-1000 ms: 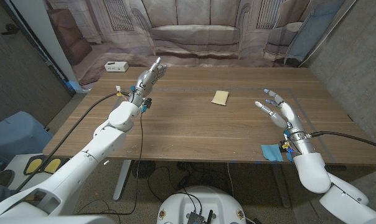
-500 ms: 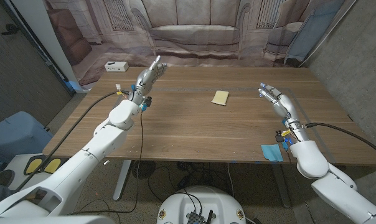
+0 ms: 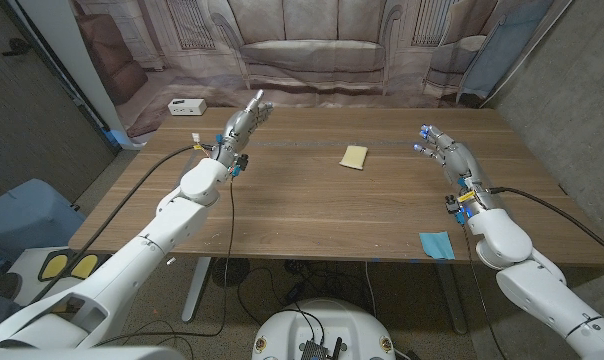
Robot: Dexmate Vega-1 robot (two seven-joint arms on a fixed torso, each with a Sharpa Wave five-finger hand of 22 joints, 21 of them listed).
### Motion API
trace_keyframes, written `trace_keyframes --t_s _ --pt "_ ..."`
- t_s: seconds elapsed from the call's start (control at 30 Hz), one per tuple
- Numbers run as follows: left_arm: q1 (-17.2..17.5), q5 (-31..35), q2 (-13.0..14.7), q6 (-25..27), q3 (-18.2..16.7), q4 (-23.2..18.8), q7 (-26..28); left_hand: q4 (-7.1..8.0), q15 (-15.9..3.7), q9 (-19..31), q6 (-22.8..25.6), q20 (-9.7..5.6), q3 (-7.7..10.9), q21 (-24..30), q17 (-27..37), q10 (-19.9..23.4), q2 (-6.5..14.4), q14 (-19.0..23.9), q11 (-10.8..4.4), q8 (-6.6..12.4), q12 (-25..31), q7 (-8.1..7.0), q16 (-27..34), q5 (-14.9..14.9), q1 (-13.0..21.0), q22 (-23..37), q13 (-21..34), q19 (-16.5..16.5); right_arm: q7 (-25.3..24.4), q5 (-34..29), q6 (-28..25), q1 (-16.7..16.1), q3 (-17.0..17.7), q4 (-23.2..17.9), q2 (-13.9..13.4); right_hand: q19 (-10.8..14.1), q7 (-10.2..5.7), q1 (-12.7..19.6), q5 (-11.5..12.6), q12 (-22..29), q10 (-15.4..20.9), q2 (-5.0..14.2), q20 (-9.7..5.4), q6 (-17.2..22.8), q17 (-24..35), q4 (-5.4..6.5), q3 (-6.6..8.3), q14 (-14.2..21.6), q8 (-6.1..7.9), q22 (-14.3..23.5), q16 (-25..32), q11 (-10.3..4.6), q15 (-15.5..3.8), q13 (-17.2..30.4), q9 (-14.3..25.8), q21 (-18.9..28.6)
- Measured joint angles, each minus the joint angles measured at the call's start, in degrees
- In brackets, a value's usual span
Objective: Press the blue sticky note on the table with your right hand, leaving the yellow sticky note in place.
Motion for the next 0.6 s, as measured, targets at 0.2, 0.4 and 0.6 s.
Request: trace_keyframes --t_s 0.2,0.4,0.6 --pt "-0.15 0.06 -0.25 0.44 0.13 0.18 0.69 0.0 0.16 0.0 -0.3 -0.31 0.0 0.0 0.0 -0.24 0.02 -0.43 0.24 -0.02 -0.01 0.31 -0.23 0.0 0.02 0.0 0.0 -0.31 8.23 8.17 -0.49 4.7 -1.45 4.72 0.39 -3.09 -0.41 -0.86 0.0 -0.93 -3.07 -0.01 -0.28 -0.42 0.0 0.38 -0.38 -3.02 0.0 0.0 -1.12 -0.11 0.42 0.0 0.0 -0.68" --pt "0.48 -0.37 -0.08 1.11 -0.12 -1.04 1.22 -0.24 0.33 0.0 -0.92 -0.74 0.24 -0.31 0.0 -0.74 0.31 -0.78 0.13 -0.22 -0.2 0.31 -0.23 0.0 0.31 0.0 0.0 -0.73 15.03 12.35 0.7 9.6 -3.58 9.74 1.72 -3.9 -0.18 -1.46 0.0 -0.93 -3.79 0.12 -0.32 -1.45 0.25 0.41 -0.82 -3.82 -0.43 -0.01 -1.12 0.16 0.22 0.01 0.0 -0.68" --pt "1.34 -1.19 0.62 1.83 -0.69 -2.41 1.32 -0.23 0.3 0.0 -1.12 -1.02 0.24 -0.34 0.0 -0.83 0.31 -1.37 0.22 -0.22 -0.2 0.11 -0.42 0.0 0.31 0.0 0.0 -1.03 18.03 13.81 1.48 12.94 -5.35 13.2 2.73 -3.99 -0.18 -1.53 0.0 -0.93 -3.78 0.21 -0.42 -2.07 0.26 0.38 -0.85 -4.13 -0.43 -0.01 -1.12 0.16 0.52 0.01 0.01 -0.68"
